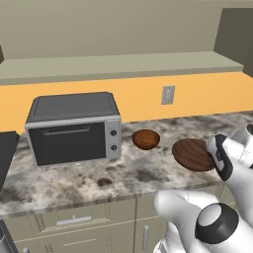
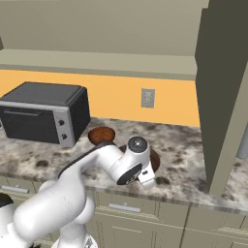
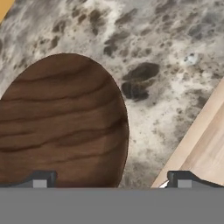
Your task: Pick up the bowls on the counter and stack them on top of one another in the open cabinet. Place the smaller bowl on top of the larger bowl.
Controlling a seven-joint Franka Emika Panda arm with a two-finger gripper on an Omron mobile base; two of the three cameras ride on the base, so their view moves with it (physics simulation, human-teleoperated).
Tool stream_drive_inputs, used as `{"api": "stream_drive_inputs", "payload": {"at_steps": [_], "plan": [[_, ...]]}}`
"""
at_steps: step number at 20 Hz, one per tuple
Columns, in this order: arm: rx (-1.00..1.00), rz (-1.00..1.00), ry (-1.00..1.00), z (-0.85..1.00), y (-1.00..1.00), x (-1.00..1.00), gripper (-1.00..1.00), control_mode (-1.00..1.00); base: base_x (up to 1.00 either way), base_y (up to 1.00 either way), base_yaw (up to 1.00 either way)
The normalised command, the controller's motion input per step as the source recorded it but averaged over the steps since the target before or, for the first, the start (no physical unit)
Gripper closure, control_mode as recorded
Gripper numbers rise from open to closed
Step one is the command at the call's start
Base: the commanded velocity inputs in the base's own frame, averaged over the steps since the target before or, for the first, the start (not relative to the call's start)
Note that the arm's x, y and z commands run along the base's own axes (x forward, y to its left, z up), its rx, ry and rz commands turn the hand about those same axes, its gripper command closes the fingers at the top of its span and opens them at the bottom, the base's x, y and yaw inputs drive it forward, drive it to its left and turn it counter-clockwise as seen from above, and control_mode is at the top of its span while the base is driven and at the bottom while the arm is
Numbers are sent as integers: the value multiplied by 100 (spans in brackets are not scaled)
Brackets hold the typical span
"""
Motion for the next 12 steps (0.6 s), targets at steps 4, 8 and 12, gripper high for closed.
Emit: {"api": "stream_drive_inputs", "payload": {"at_steps": [4,8,12], "plan": [[6,1,0,-19,-9,13,-100,-100,0,0,0],[6,1,0,-18,-11,10,-100,-100,0,0,0],[6,0,0,-15,-6,16,-100,-100,0,0,0]]}}
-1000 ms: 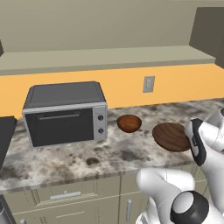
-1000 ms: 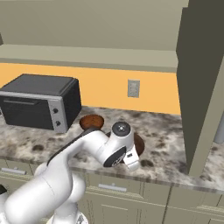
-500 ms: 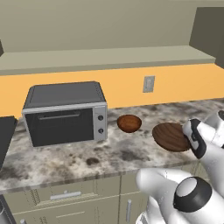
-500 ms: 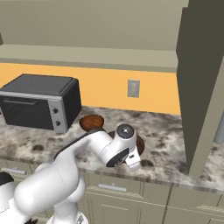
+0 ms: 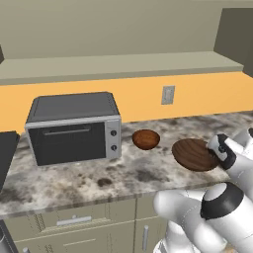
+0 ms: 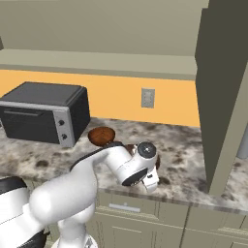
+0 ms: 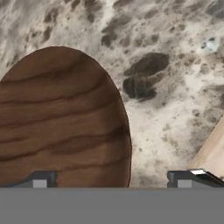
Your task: Pick up the bowls on the counter and stack them on top of one another in the open cabinet. Place the smaller bowl on top of the larger bowl.
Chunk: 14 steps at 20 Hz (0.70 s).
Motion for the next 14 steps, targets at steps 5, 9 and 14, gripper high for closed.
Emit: {"api": "stream_drive_inputs", "payload": {"at_steps": [5,9,14], "plan": [[5,0,0,-13,0,22,-100,-100,0,0,0],[5,0,0,-17,-3,18,-100,-100,0,0,0],[6,0,0,-19,-6,14,-100,-100,0,0,0]]}}
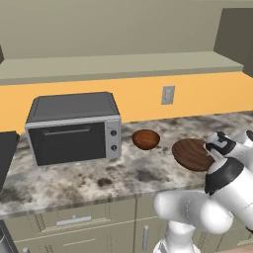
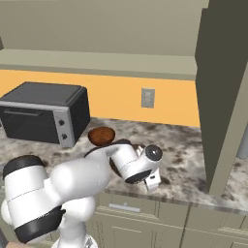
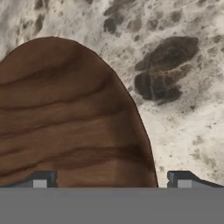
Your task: Pick up the bowls on the counter and stack them on top of one another in the open cabinet. Place the smaller bowl on top of the larger bowl.
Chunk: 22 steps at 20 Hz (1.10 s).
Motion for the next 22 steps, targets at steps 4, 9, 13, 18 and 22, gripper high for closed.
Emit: {"api": "stream_drive_inputs", "payload": {"at_steps": [4,9,13,18,22], "plan": [[6,0,0,-19,-4,15,-100,-100,0,0,0],[3,0,-1,-18,-2,14,-100,-100,0,0,0],[-1,0,-9,-21,0,13,-100,-100,0,0,0],[-1,0,-10,-20,5,11,-100,-100,0,0,0],[-1,-1,-12,-10,27,1,-100,-100,0,0,0]]}}
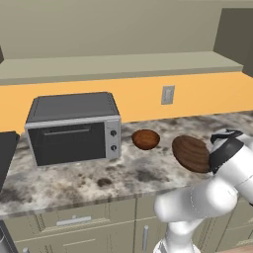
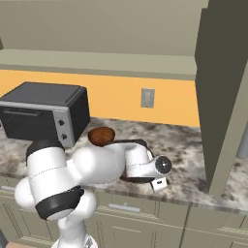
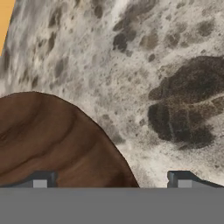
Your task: Pick up the bowls on the counter and stack them on top of one another in the open cabinet. Place the smaller bowl on top of the larger bowl.
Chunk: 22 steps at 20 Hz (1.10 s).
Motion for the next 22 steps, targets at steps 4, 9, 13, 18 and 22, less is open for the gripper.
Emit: {"api": "stream_drive_inputs", "payload": {"at_steps": [4,9,13,18,22], "plan": [[0,-2,-10,0,39,7,100,-100,0,0,0],[0,-3,-10,-2,40,7,100,-100,0,0,0],[-1,-2,-8,-3,38,8,100,-100,0,0,0],[-1,0,-8,0,30,3,100,-100,0,0,0],[0,0,-10,29,4,-17,100,-100,0,0,0]]}}
